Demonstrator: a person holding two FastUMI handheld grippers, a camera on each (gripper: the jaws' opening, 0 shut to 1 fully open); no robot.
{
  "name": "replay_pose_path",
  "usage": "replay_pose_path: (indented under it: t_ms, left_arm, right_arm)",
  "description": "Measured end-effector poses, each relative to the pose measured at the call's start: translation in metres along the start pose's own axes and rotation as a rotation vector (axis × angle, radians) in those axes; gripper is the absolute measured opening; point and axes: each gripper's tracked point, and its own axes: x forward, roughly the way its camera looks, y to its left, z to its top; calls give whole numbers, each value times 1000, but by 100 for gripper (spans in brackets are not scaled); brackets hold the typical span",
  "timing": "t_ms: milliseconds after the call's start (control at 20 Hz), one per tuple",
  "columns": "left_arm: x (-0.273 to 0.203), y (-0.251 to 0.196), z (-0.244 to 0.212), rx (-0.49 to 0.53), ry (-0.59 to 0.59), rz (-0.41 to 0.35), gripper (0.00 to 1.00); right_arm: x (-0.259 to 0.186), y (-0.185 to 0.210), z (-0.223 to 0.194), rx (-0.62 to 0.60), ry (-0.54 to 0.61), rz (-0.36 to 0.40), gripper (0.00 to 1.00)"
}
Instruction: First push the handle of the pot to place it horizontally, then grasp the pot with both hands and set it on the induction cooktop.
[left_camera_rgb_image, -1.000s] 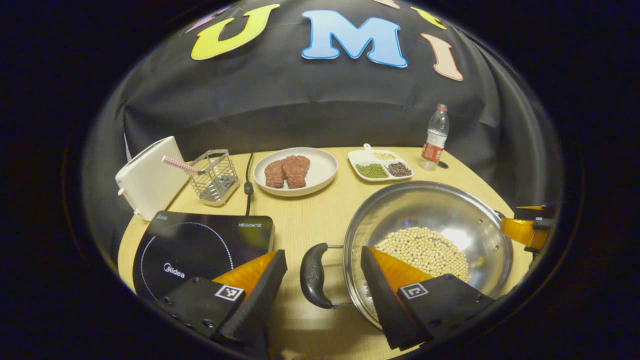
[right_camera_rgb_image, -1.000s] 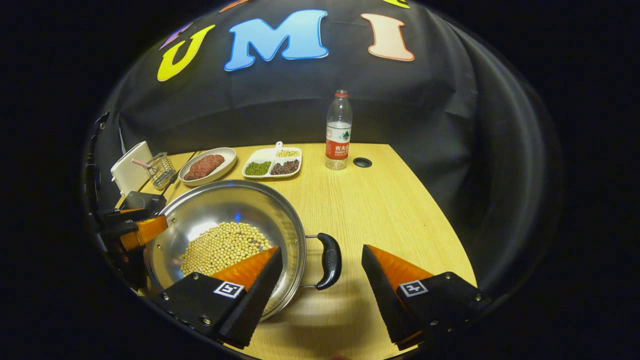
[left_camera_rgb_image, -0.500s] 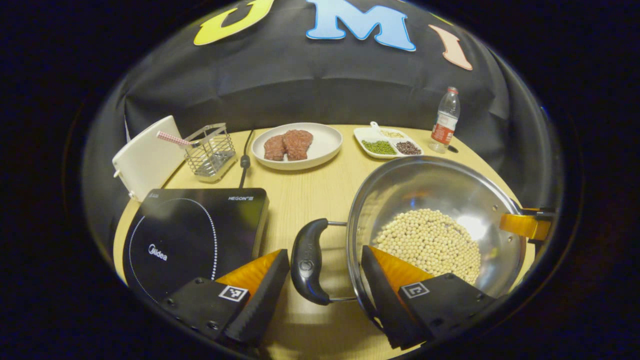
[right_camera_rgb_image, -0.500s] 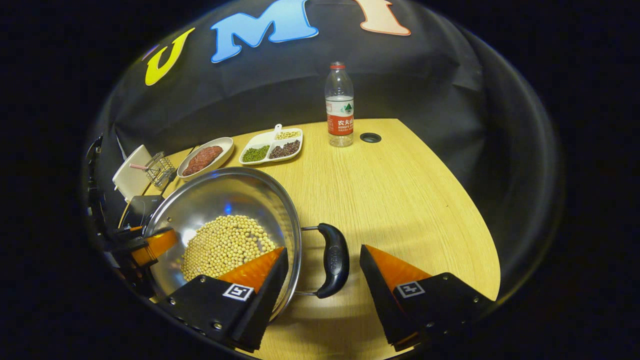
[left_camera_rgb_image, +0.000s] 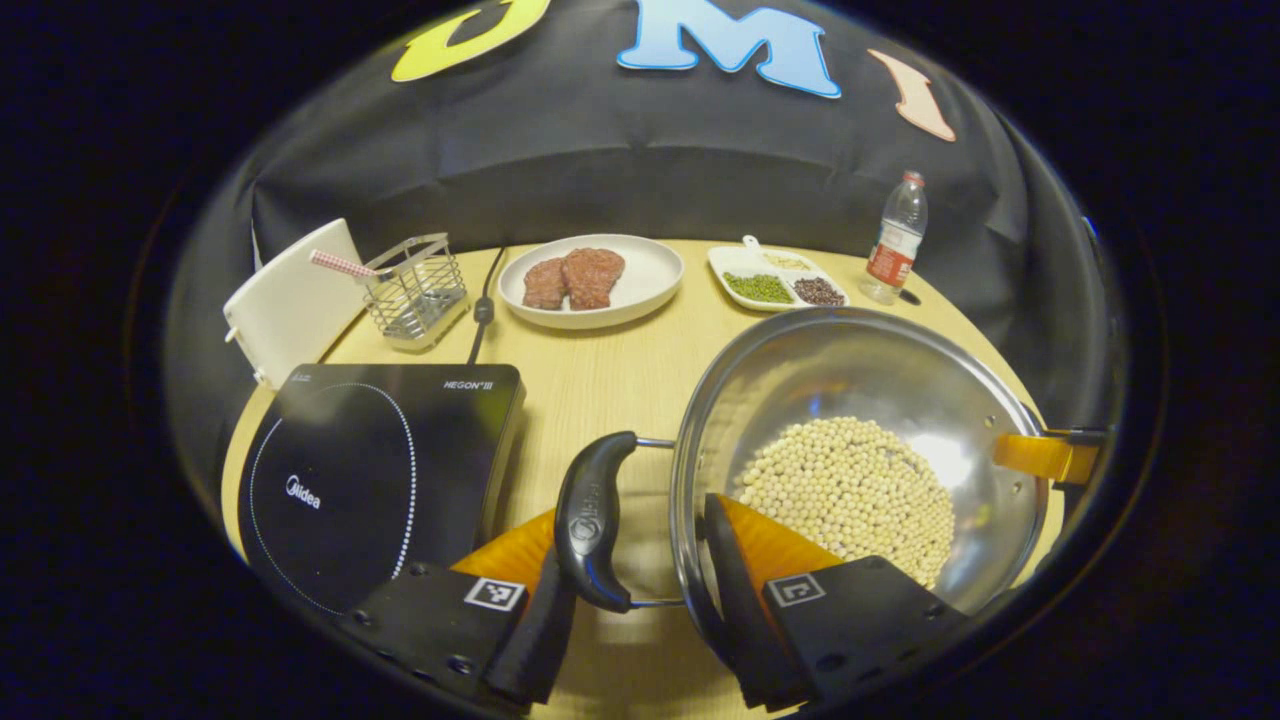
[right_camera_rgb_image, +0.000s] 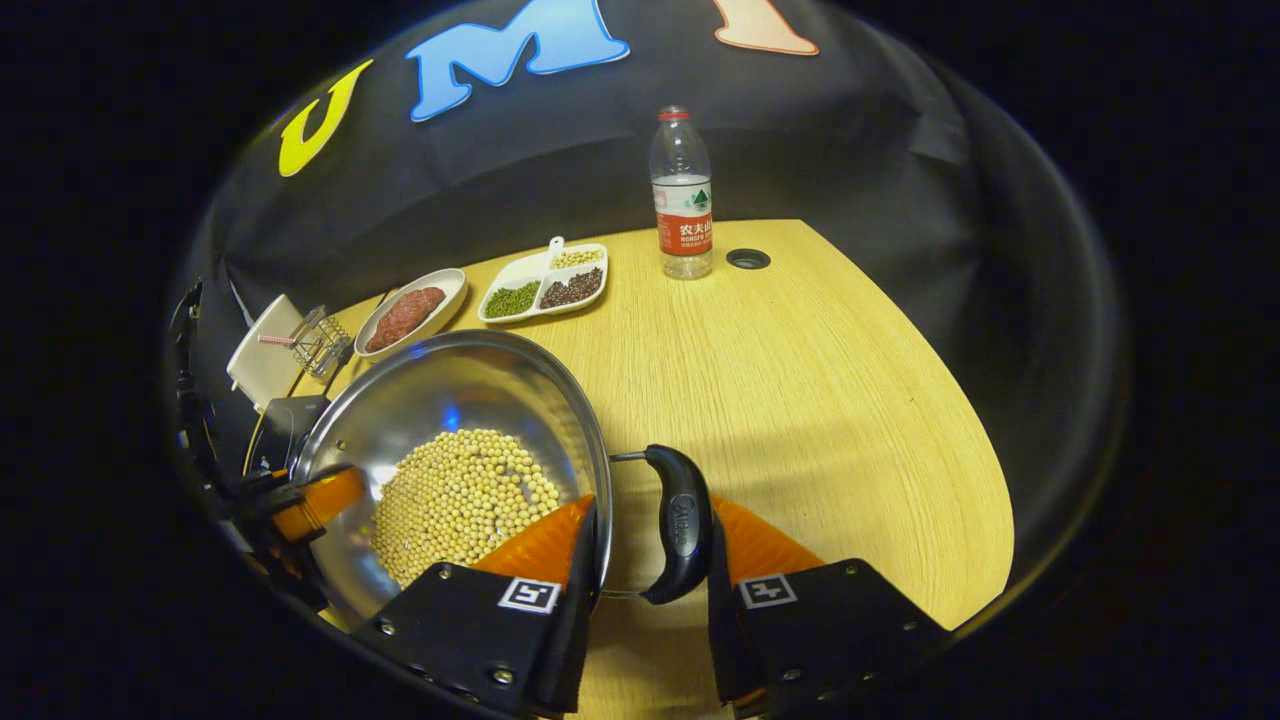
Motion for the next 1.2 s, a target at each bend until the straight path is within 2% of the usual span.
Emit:
replay_pose_path:
  t_ms: [100, 150, 200, 250, 400, 600, 650, 700, 800, 1050, 1100, 1200]
  left_arm:
    - [-1, 2, 3, -21, -12, 13, 70]
    - [-1, 1, 2, -27, -11, 19, 73]
    - [-2, 2, 2, -28, -12, 23, 66]
    - [-3, 1, 4, -30, -12, 29, 70]
    - [-8, 3, 10, -38, -28, 45, 66]
    - [-24, 8, 21, -49, -62, 51, 73]
    - [-32, 5, 27, -51, -74, 53, 66]
    - [-40, 3, 32, -53, -84, 56, 73]
    - [-48, 7, 35, -55, -100, 61, 66]
    - [-63, 19, 42, -56, -119, 61, 66]
    - [-66, 22, 43, -56, -120, 58, 70]
    - [-70, 31, 46, -56, -124, 52, 70]
  right_arm:
    - [0, 0, 2, -19, -6, -9, 50]
    - [-1, 1, 2, -21, -8, -12, 50]
    - [-1, 1, 1, -25, -4, -10, 50]
    - [-2, 1, 1, -24, -4, -8, 51]
    - [-9, 3, 7, -26, -12, 4, 50]
    - [-22, 5, 21, -47, -49, 11, 50]
    - [-27, 6, 24, -49, -59, 12, 50]
    - [-31, 8, 27, -55, -67, 15, 50]
    - [-38, 11, 33, -62, -86, 17, 50]
    - [-53, 24, 38, -70, -107, 15, 50]
    - [-56, 28, 39, -72, -112, 14, 50]
    - [-62, 36, 40, -74, -119, 8, 50]
